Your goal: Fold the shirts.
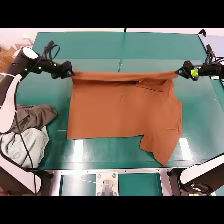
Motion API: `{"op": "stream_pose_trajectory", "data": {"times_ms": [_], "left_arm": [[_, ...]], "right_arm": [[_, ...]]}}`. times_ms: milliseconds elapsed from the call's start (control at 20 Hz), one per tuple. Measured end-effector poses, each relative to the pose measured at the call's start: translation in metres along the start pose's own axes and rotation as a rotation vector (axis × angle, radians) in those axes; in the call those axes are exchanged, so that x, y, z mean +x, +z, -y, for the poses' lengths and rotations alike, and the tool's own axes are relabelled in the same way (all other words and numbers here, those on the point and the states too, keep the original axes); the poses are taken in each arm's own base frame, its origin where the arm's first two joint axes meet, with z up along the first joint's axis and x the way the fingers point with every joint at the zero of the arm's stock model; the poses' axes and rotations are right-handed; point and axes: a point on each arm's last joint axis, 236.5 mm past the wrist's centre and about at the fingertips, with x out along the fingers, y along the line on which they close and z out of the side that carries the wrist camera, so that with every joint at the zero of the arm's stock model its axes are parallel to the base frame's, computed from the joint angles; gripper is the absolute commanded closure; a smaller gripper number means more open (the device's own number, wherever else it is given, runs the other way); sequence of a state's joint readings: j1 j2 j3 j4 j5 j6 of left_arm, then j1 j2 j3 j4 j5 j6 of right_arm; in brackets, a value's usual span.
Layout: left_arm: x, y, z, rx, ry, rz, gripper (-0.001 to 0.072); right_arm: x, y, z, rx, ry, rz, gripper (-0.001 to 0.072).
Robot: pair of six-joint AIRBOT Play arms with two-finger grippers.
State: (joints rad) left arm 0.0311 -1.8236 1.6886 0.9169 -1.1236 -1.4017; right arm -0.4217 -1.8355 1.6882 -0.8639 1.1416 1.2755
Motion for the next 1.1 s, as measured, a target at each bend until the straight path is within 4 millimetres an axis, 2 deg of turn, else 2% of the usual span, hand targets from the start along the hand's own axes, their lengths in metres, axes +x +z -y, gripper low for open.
{"op": "stream_pose_trajectory", "data": {"times_ms": [150,300,450,600,650,700,750,900,1100], "left_arm": [[0.009,-0.038,-0.013,0.001,0.054,-0.136,0.0682],[0.024,-0.067,-0.023,-0.010,0.089,-0.214,0.0682],[0.035,-0.084,-0.031,-0.022,0.109,-0.246,0.0683],[0.039,-0.092,-0.033,-0.029,0.114,-0.260,0.0682],[0.040,-0.093,-0.032,-0.033,0.110,-0.261,0.0576],[0.041,-0.093,-0.031,-0.036,0.105,-0.261,0.0220],[0.041,-0.093,-0.028,-0.041,0.096,-0.259,0.0127],[0.031,-0.088,-0.017,-0.051,0.065,-0.275,0.0126],[-0.007,-0.092,-0.007,-0.073,0.042,-0.345,0.0127]], "right_arm": [[-0.003,-0.032,0.022,-0.002,-0.083,-0.111,0.0692],[0.002,-0.061,0.038,0.025,-0.125,-0.195,0.0692],[0.009,-0.088,0.052,0.050,-0.153,-0.262,0.0692],[0.011,-0.103,0.061,0.058,-0.173,-0.300,0.0684],[0.011,-0.105,0.062,0.061,-0.177,-0.305,0.0497],[0.011,-0.107,0.063,0.063,-0.181,-0.312,0.0325],[0.011,-0.109,0.064,0.063,-0.184,-0.318,0.0318],[-0.002,-0.108,0.063,0.069,-0.198,-0.344,0.0318],[-0.043,-0.116,0.067,0.100,-0.276,-0.391,0.0318]]}}
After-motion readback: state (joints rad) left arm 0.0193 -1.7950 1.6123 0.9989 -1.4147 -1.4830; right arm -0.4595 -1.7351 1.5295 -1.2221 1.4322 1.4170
